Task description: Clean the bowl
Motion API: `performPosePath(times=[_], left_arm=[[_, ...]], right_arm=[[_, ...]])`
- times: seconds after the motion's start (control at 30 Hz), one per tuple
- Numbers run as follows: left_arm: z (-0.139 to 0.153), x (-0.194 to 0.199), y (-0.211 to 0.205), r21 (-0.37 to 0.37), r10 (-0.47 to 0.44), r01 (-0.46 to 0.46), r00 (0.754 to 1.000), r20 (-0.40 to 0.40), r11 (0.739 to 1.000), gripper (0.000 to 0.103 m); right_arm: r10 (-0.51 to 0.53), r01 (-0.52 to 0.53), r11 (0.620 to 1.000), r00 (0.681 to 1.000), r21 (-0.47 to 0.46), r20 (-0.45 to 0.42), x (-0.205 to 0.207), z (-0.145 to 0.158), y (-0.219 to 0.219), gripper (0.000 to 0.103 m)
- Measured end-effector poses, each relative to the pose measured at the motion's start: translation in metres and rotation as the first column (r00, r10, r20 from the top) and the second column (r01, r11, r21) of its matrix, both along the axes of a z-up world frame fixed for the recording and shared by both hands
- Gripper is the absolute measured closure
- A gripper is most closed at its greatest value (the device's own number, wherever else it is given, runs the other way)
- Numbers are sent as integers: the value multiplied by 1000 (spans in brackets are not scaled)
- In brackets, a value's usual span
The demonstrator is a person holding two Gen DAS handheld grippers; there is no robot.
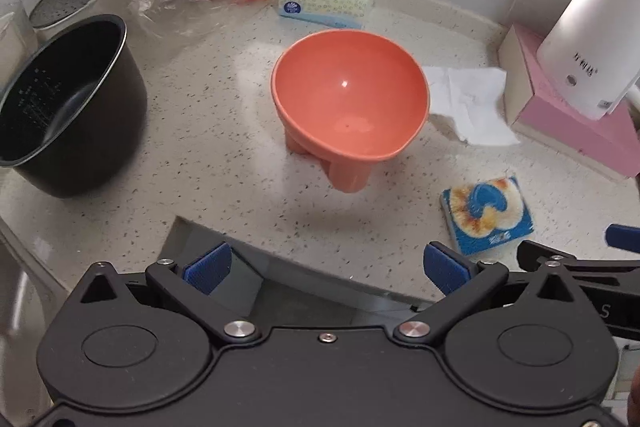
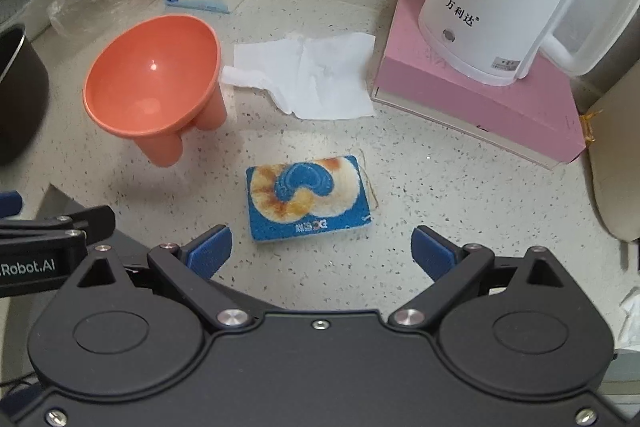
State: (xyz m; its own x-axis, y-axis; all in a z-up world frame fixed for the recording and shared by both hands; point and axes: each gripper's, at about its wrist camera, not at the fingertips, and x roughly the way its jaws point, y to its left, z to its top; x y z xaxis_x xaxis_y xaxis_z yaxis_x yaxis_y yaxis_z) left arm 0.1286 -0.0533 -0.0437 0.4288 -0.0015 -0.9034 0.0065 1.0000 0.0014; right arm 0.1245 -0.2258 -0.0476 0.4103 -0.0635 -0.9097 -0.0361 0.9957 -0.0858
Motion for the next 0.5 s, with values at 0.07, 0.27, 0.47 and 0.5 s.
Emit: performPosePath(times=[0.07,0.27,0.47,0.5], left_arm=[[-1,-1,-1,21,-4,5,1000,-10,1000,0],[-1,-2,0,38,2,-1,1000,-25,999,0],[1,-3,-2,46,-2,2,1000,-21,999,0],[1,-3,-2,48,-3,4,1000,-21,999,0]], right_arm=[[3,-3,1000,1000,-6,-17,0,-2,2,5],[14,-14,1000,999,1,-34,0,-4,6,6],[14,-13,1000,1000,10,-18,-3,-2,4,6],[13,-12,1000,1000,12,-13,-3,-2,4,6]])
